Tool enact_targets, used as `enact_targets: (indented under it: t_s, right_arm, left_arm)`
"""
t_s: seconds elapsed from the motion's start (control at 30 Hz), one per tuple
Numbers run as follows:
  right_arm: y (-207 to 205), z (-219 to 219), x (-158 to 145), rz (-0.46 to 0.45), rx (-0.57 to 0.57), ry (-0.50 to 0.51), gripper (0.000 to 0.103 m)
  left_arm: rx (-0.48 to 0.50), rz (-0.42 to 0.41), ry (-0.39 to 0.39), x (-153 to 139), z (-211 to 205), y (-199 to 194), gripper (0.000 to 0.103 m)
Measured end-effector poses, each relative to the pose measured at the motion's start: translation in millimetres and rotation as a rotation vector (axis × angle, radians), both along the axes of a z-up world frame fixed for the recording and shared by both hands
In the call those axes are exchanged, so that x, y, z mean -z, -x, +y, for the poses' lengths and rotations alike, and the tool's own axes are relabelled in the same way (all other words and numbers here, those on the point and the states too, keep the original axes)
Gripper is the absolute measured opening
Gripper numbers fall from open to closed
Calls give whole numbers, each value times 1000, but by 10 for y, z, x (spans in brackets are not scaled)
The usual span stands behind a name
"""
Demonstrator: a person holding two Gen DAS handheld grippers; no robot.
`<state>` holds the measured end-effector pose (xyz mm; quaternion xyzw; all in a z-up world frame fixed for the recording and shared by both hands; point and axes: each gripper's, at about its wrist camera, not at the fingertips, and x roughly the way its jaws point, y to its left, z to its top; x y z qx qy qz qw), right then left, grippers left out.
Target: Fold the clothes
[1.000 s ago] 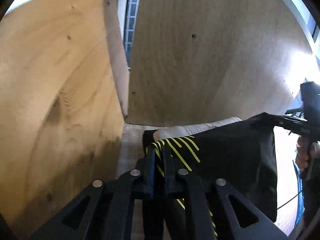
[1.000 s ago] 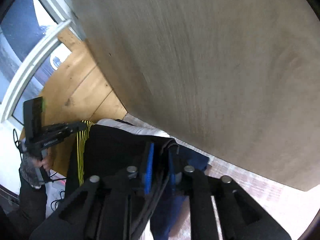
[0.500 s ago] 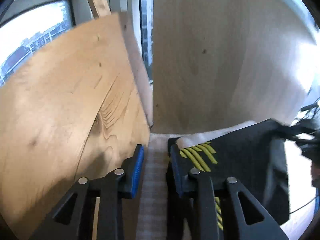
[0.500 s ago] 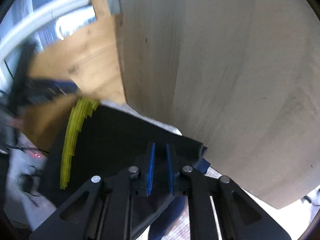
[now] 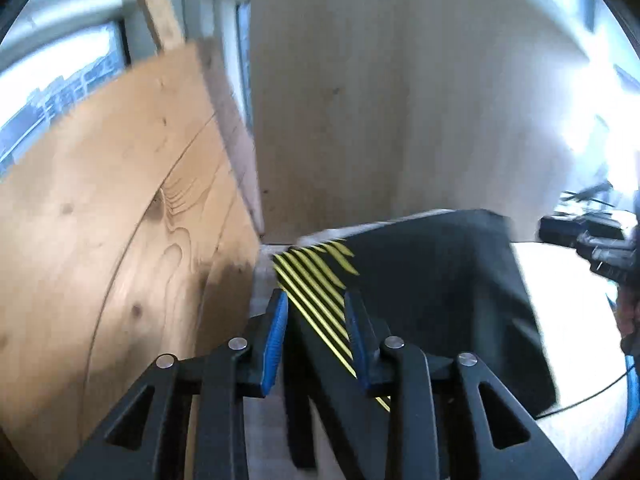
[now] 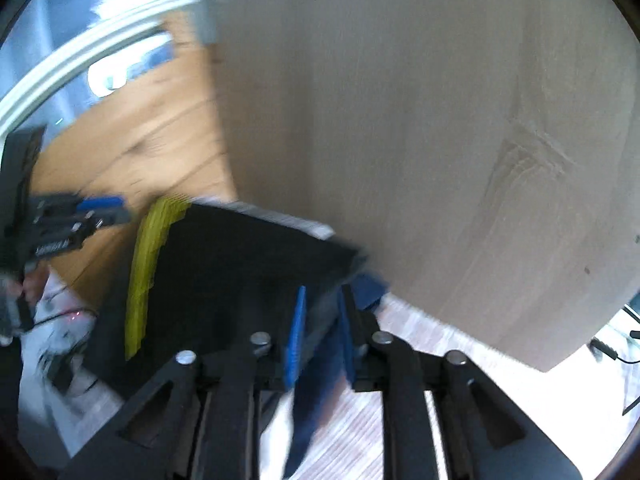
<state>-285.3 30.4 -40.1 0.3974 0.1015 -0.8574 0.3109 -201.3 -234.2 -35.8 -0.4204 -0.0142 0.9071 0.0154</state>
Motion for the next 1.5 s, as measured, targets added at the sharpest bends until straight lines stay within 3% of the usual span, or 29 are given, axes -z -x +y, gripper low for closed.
enact_targets:
  t_s: [0.07, 0.17, 0.3, 0.47, 0.57, 0.67, 0.93, 1.23, 1.43, 1.5]
  right_arm:
    - [-304, -20, -2, 15, -14, -19, 36]
    - [-775, 44, -16, 16, 15, -10, 38]
    - [-1193, 249, -101, -18, 114, 11, 54]
    - [-1769, 479, -167, 39, 250, -37, 57]
    - [-2084, 561, -219, 92, 355, -87, 64]
    - [-2322, 691, -288, 106, 411, -78, 64]
    - [-2953, 1030, -387, 130, 489, -44, 64]
    - [-3430, 1263, -452, 152, 464, -51, 64]
    - [-3561, 1516, -492, 143, 420, -42, 64]
    - [-3589, 1608, -502, 144, 407, -43, 64]
  left_arm:
    - [14, 19, -6, -109, 122, -229, 40]
    - [18, 47, -35, -246, 294, -664, 59]
    - [2, 75, -74, -282, 500, -1163, 62]
    - [-45, 63, -90, -246, 732, -1582, 67]
    - [-30, 22, -90, -158, 849, -1725, 75]
    - [-36, -15, -68, -117, 950, -1921, 75]
    - [-63, -16, -11, -153, 1059, -2429, 75]
    - [-96, -4, 38, -256, 1326, -2887, 75]
    - [-170, -21, -43, -313, 1478, -3083, 75]
    - [-186, -18, -38, -339, 1574, -3162, 75]
